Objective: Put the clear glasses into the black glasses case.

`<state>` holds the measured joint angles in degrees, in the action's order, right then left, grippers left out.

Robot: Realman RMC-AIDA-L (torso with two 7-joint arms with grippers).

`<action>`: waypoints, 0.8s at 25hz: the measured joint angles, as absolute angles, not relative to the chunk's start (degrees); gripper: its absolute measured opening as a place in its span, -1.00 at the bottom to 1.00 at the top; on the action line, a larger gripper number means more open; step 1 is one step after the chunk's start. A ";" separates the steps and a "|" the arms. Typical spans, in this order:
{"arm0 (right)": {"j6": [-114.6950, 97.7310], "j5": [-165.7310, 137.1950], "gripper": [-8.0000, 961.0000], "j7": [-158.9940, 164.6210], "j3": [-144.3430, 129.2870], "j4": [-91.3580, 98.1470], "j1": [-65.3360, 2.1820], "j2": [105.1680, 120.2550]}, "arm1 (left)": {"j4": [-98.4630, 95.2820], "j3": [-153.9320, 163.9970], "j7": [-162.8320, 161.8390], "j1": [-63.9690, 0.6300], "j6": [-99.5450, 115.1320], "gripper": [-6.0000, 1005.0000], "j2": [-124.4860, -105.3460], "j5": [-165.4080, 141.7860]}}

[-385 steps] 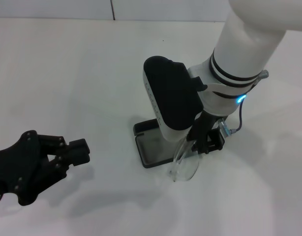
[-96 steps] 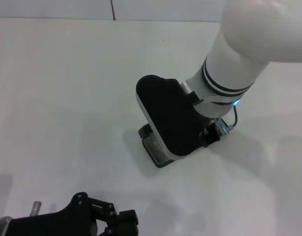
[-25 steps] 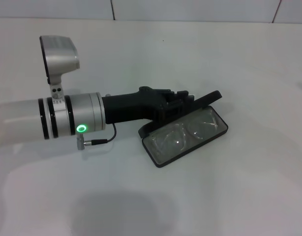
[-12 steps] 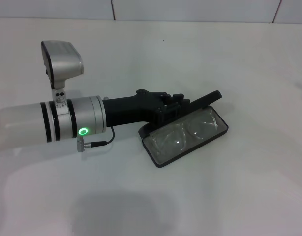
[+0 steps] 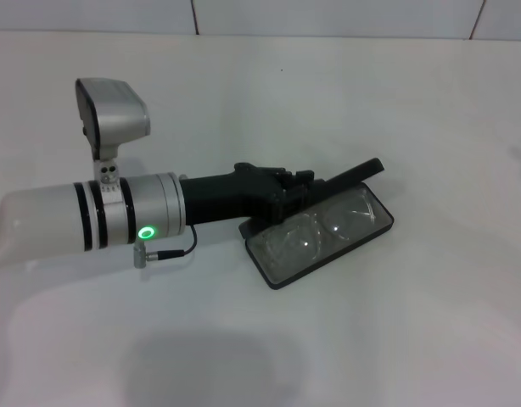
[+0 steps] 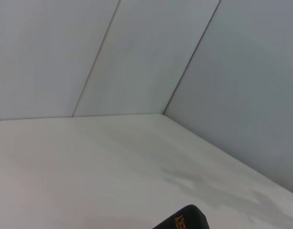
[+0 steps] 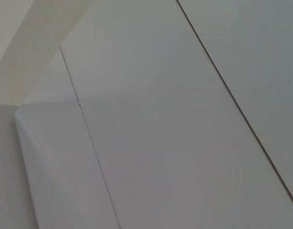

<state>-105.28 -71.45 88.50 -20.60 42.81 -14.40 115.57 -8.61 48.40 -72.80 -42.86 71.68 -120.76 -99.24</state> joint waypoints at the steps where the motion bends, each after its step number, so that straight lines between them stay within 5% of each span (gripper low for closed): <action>1: -105.29 -71.46 -0.34 88.50 -20.62 42.70 -14.41 115.57 | -8.58 48.91 -72.65 -42.87 71.68 -0.57 -120.76 -99.24; 20: -107.21 -71.65 -0.33 88.71 -20.65 40.76 -14.50 115.52 | -7.53 55.56 -68.86 -42.41 72.39 -0.56 -120.75 -99.28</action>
<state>-107.21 -71.65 88.71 -20.65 40.76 -14.50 115.52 -7.53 55.56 -68.86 -42.41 72.39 -120.75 -99.28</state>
